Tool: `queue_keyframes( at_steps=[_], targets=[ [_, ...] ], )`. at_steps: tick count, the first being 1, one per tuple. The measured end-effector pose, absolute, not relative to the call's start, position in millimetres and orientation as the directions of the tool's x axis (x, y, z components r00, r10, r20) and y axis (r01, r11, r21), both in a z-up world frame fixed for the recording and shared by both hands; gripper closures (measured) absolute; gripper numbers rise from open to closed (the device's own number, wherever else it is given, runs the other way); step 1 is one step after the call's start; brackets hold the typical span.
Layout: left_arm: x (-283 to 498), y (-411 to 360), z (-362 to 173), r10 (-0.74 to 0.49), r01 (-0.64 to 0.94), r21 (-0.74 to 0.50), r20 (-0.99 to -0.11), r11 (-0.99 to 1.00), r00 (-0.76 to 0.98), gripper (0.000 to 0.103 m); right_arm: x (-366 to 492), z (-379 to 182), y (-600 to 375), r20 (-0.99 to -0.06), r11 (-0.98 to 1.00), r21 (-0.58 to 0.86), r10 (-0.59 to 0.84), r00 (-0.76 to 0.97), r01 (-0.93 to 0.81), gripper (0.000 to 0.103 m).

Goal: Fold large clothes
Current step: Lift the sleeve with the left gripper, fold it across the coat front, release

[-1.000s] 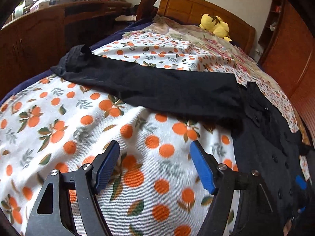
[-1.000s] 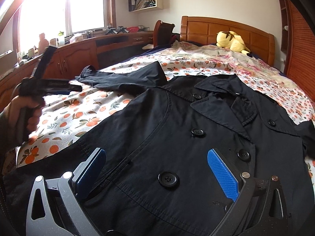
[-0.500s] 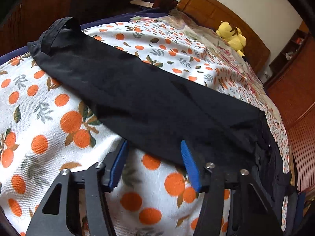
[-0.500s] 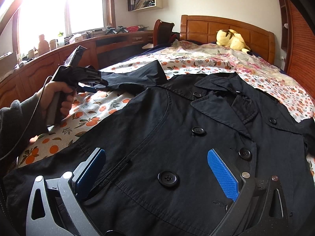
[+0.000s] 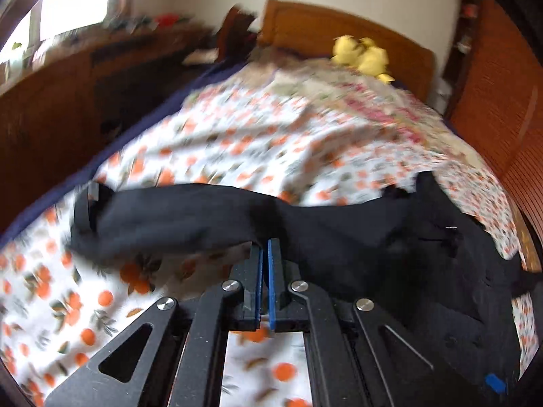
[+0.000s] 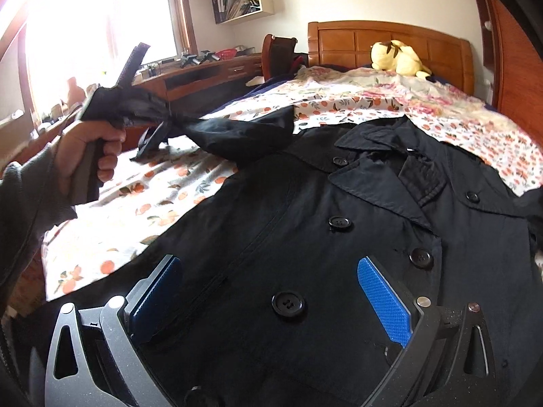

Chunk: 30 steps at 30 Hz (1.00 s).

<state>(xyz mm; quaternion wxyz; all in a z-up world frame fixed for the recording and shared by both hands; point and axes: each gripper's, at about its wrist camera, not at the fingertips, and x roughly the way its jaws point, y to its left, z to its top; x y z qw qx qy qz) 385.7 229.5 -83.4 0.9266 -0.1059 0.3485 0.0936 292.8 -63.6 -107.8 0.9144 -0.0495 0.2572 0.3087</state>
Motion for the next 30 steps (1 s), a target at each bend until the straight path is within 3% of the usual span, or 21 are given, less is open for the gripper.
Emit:
queue_keyframes(
  at_steps=[9, 19, 21, 22, 26, 29, 30],
  targets=[
    [365, 130, -13, 0.036, -0.073, -0.039, -0.586, 0.997, 0.810, 0.100, 284, -90, -112, -0.459, 0.851, 0.034, 0.480, 0.748, -0.525, 0.000],
    [317, 97, -34, -0.062, 0.021, -0.068, -0.667, 0.997, 0.743, 0.098, 267, -93, -131, -0.452, 0.870, 0.027, 0.450, 0.770, -0.493, 0.000],
    [305, 96, -39, -0.068, 0.031, -0.068, -0.668, 0.997, 0.741, 0.080, 268, -91, -129, -0.456, 0.870, 0.020, 0.446, 0.770, -0.492, 0.000],
    [299, 97, -40, -0.073, 0.036, -0.069, -0.662, 0.997, 0.746, 0.065, 267, -92, -129, -0.458, 0.870, 0.019, 0.445, 0.770, -0.492, 0.000],
    [277, 98, -42, -0.074, 0.050, -0.056, -0.644, 0.997, 0.762, 0.042, 264, -91, -130, -0.463, 0.871, 0.018, 0.443, 0.768, -0.491, 0.000],
    [261, 108, -46, -0.079, 0.041, -0.074, -0.631, 0.996, 0.772, 0.028, 264, -86, -130, -0.462, 0.870, 0.018, 0.444, 0.768, -0.493, 0.000],
    [259, 112, -48, -0.065, 0.029, -0.067, -0.627, 0.997, 0.776, 0.028, 263, -86, -129, -0.463, 0.870, 0.017, 0.444, 0.767, -0.493, 0.000]
  ],
)
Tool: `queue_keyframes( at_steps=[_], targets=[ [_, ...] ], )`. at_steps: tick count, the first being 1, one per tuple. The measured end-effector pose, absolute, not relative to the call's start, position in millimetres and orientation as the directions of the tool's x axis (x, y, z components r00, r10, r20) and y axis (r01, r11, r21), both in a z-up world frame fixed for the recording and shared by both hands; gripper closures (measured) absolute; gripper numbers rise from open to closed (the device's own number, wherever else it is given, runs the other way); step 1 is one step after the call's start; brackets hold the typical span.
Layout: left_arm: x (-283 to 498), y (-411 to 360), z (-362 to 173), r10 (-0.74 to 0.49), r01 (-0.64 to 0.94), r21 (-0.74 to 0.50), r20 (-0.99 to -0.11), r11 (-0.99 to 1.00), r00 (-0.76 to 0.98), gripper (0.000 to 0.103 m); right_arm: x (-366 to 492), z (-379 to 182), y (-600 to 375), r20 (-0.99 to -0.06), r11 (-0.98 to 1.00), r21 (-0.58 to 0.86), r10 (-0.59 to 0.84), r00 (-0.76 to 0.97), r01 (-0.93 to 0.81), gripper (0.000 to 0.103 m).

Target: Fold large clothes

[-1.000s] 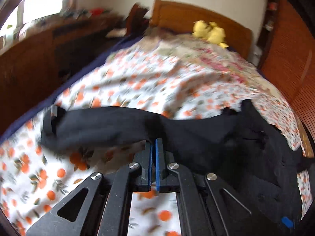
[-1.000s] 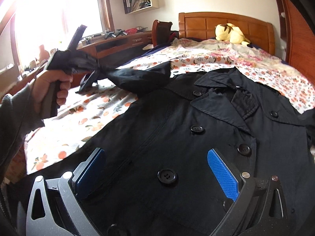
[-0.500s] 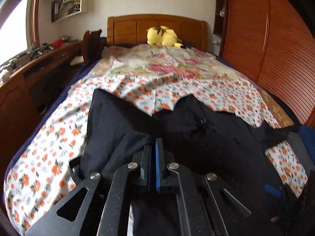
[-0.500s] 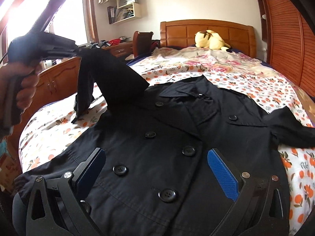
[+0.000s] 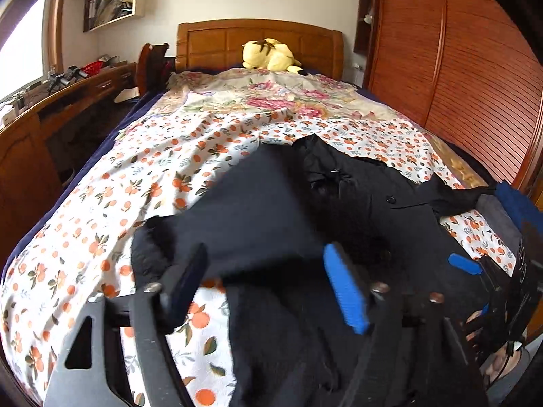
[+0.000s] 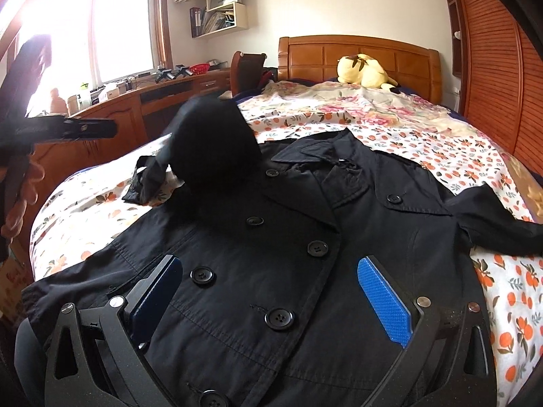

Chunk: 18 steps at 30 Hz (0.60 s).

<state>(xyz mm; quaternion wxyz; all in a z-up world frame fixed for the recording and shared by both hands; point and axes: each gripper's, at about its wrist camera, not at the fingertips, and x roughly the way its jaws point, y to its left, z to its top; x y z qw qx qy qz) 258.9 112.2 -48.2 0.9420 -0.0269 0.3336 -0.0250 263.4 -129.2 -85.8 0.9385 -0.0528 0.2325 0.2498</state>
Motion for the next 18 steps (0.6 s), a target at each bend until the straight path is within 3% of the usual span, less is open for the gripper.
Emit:
queue_keyframes(
  at_steps=[8, 18],
  targets=[
    [278, 160, -81, 0.064, -0.109, -0.027, -0.658, 0.994, 0.750, 0.028, 264, -90, -125, -0.477, 0.862, -0.004, 0.444, 0.759, -0.507, 0.000],
    [325, 214, -153, 0.095, -0.228, -0.074, -0.753, 0.971, 0.651, 0.028, 266, -92, -125, -0.496, 0.855, -0.009, 0.446, 0.745, -0.518, 0.000]
  ],
)
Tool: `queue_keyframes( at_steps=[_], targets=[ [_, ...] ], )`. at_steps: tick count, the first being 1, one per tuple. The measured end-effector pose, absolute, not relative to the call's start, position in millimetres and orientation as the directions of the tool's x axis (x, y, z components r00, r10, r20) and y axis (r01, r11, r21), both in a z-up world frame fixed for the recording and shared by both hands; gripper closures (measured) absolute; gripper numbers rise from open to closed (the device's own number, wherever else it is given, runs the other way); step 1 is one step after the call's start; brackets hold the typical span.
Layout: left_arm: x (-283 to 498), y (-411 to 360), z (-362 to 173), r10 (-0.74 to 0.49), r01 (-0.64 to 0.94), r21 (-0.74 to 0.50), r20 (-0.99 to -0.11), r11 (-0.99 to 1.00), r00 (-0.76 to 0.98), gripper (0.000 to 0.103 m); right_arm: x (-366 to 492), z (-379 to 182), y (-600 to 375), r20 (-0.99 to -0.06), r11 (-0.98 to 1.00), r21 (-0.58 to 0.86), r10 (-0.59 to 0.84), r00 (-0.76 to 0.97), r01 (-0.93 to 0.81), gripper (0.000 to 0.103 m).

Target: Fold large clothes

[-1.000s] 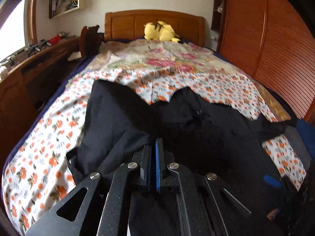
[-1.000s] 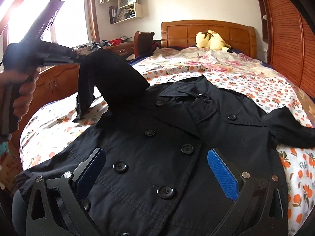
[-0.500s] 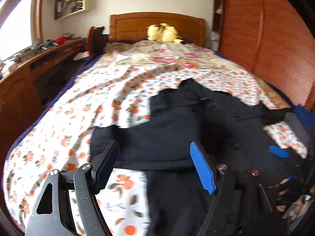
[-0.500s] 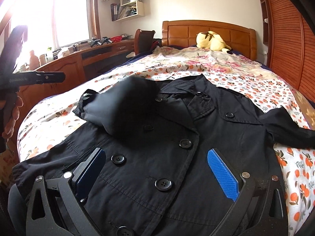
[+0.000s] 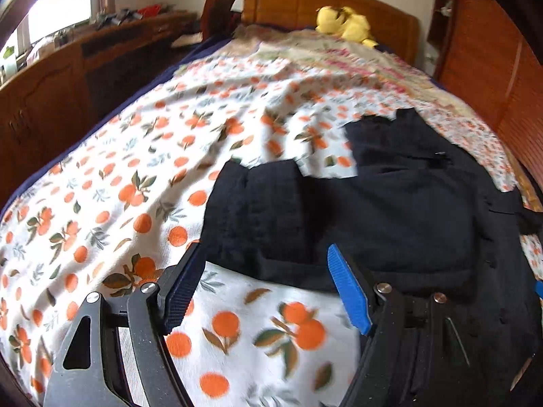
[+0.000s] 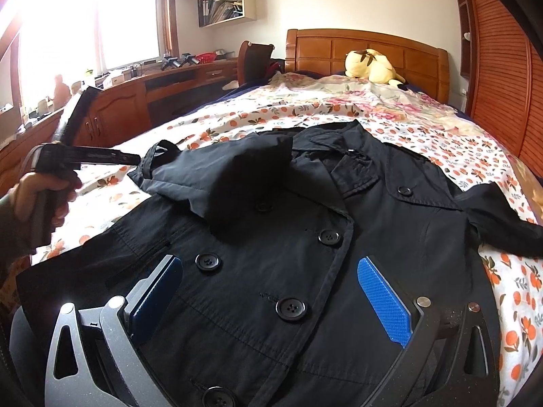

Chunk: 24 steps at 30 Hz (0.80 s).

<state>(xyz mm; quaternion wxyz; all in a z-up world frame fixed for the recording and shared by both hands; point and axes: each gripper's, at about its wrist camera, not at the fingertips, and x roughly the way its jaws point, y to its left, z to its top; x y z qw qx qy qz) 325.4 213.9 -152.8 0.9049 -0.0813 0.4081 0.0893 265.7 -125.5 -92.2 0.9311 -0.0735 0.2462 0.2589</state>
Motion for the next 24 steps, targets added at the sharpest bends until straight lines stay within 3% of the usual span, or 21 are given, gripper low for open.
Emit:
queue_keyframes(
  at_steps=[9, 13, 15, 19, 24],
  targets=[
    [365, 236, -193, 0.079, -0.295, -0.101, -0.836, 0.950, 0.543, 0.028, 263, -90, -120, -0.505, 0.838, -0.041, 0.452, 0.735, -0.544, 0.000],
    [371, 227, -196, 0.102, -0.281, -0.059, -0.844, 0.958, 0.527, 0.028, 267, -90, -122, -0.508, 0.832, -0.023, 0.468, 0.723, -0.554, 0.000],
    [373, 222, -194, 0.098, -0.253, -0.047, -0.844, 0.966, 0.527, 0.039, 268, -89, -125, -0.505, 0.833, -0.012, 0.472, 0.722, -0.553, 0.000],
    [374, 213, -185, 0.044, -0.199, -0.068, -0.859, 0.978, 0.510, 0.083, 267, -86, -131, -0.494, 0.841, -0.015, 0.464, 0.735, -0.541, 0.000],
    [365, 172, -126, 0.094, -0.144, 0.007, -0.792, 0.989, 0.603, 0.088, 259, -84, -142, -0.479, 0.854, -0.024, 0.447, 0.756, -0.520, 0.000]
  ],
)
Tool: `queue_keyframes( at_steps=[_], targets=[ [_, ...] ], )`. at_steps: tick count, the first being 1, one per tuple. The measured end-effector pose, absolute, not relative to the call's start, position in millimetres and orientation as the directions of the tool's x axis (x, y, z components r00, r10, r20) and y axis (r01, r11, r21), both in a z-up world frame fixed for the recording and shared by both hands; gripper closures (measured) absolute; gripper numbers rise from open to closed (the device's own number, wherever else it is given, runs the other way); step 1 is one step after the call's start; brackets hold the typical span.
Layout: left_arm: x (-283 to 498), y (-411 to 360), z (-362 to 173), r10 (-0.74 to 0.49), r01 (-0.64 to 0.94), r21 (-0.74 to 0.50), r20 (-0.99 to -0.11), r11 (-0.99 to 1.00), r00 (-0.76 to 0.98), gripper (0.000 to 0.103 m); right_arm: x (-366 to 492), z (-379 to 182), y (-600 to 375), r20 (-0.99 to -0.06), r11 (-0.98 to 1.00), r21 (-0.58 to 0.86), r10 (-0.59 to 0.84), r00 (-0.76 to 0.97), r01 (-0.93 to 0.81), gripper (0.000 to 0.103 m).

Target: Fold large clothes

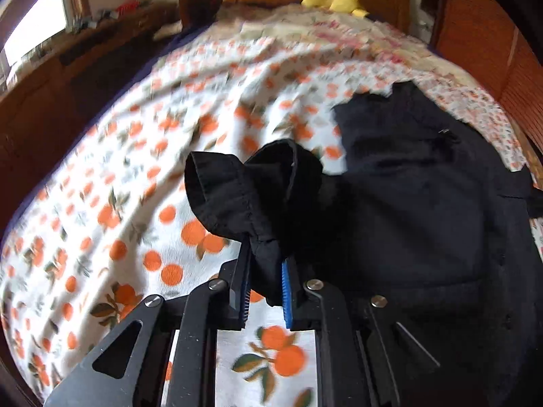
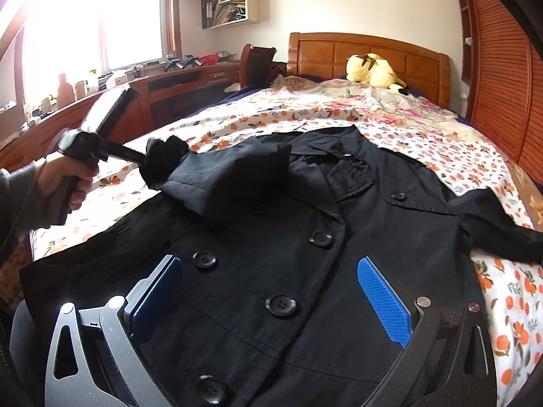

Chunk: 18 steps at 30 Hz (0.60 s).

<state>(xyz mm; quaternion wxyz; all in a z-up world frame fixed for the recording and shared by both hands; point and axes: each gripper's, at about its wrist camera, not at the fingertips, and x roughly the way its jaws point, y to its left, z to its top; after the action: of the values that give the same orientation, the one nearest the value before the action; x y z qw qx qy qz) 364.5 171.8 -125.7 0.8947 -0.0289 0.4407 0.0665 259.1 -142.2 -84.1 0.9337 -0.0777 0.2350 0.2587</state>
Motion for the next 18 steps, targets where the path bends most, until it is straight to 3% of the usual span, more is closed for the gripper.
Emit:
queue_keyframes(
  at_steps=[7, 18],
  targets=[
    [339, 81, -35, 0.009, 0.007, 0.022, -0.658, 1.000, 0.753, 0.088, 251, -79, -169, -0.446, 0.881, -0.020, 0.416, 0.792, -0.473, 0.000],
    [270, -9, 2, -0.121, 0.185, 0.062, -0.553, 0.981, 0.824, 0.088, 245, -76, -201, -0.427, 0.929, -0.001, 0.334, 0.840, -0.370, 0.000]
  ],
)
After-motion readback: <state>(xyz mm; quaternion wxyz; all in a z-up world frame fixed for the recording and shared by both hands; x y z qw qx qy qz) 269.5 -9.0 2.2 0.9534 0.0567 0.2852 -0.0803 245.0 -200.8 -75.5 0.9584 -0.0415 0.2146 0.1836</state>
